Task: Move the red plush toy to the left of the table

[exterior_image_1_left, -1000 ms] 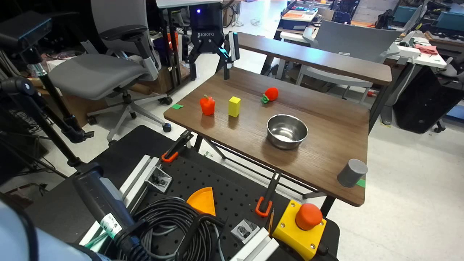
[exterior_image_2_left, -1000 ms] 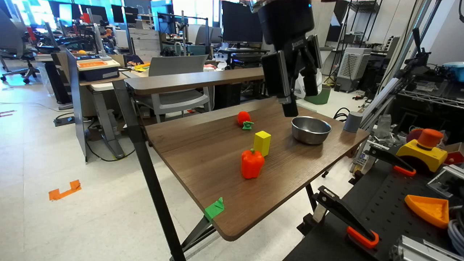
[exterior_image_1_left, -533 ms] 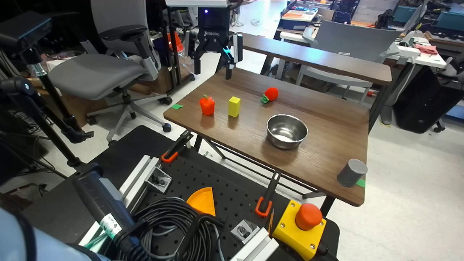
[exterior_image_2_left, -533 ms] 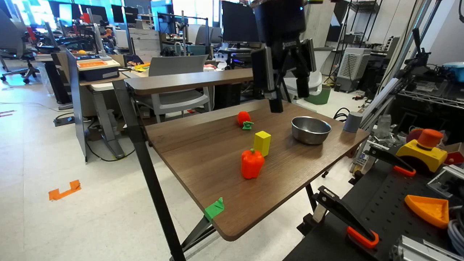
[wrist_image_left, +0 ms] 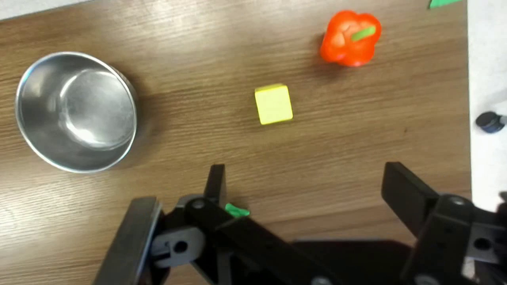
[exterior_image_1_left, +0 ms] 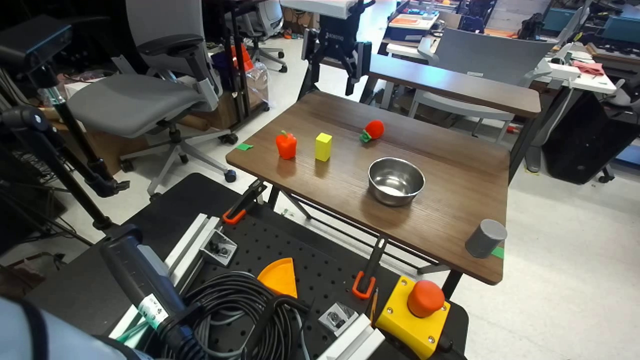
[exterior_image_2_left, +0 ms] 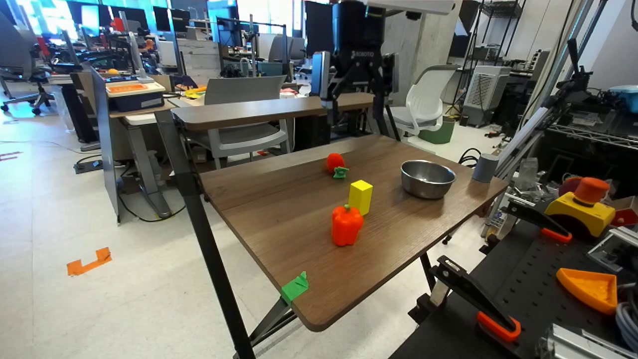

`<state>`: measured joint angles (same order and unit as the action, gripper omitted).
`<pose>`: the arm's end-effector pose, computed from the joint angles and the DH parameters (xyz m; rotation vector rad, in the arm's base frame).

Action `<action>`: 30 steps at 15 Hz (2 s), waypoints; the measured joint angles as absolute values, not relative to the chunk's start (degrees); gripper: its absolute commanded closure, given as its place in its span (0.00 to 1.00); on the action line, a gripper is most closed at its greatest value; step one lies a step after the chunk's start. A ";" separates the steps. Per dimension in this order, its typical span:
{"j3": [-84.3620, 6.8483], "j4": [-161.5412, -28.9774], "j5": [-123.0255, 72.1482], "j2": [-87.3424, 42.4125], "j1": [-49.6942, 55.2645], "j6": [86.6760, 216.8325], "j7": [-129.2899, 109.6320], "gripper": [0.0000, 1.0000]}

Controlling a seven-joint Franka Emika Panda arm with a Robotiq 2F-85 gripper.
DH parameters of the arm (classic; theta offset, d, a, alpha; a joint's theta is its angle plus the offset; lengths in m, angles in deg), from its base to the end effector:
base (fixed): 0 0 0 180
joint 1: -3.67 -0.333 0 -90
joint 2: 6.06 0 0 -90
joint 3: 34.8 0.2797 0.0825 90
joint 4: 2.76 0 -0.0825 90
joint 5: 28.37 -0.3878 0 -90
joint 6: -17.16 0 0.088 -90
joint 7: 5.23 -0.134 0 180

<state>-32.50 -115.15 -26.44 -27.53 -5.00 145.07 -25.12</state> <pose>0.5791 0.1106 0.2116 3.0931 -0.2101 -0.1503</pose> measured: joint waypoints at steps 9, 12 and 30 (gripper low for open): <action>-38.97 -94.37 -26.49 -45.55 -4.38 147.19 -35.89 0.00; -39.57 -87.39 -26.49 -52.00 -4.36 145.13 -37.84 0.00; -38.12 -59.06 -27.96 -71.02 -4.47 128.37 -39.27 0.95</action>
<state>-38.12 -59.06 -27.96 -71.02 -4.47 128.37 -39.27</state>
